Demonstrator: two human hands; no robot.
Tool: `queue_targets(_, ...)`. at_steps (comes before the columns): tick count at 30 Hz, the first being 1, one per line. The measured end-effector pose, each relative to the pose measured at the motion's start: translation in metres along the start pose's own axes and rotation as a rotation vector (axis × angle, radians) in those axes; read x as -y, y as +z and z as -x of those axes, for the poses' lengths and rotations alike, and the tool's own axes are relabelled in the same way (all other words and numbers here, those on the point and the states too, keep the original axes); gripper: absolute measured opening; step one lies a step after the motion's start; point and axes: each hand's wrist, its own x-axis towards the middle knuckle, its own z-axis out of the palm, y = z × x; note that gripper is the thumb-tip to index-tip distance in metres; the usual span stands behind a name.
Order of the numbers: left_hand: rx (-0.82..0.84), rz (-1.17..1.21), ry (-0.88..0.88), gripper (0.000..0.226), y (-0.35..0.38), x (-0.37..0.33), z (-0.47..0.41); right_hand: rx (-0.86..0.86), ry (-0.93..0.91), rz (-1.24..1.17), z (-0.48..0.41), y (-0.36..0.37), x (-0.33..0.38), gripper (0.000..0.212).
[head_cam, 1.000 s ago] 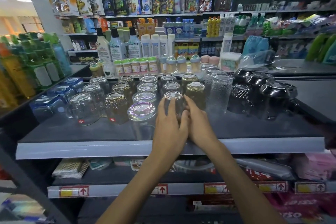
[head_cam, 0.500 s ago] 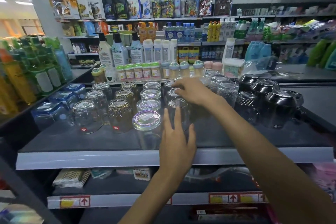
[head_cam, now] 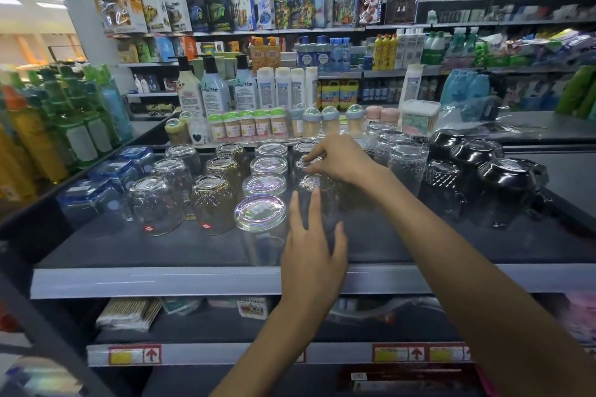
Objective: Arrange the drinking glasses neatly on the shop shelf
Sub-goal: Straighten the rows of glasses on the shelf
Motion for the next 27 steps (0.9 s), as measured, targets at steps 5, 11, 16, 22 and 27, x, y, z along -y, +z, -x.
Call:
queue_targets(5,0.002,-0.008,-0.006,0.071,0.001,-0.001,0.001,-0.023,-0.002,-0.022,0.000,0.002,-0.001,0.031)
queue_targets(11,0.003,0.012,-0.055,0.075,-0.001,-0.004,0.004,-0.127,0.017,-0.080,0.031,-0.003,-0.005,0.037)
queue_targets(16,0.014,-0.012,-0.063,0.082,-0.001,-0.005,0.004,-0.351,0.077,-0.318,0.115,0.029,-0.004,0.033)
queue_targets(22,0.024,0.028,-0.004,0.082,-0.003,-0.001,0.007,-0.378,0.055,-0.430,0.134,0.047,-0.011,0.043)
queue_targets(27,-0.088,0.006,0.267,0.065,-0.006,-0.008,0.012,-0.475,0.077,-0.218,0.136,0.029,-0.047,0.043)
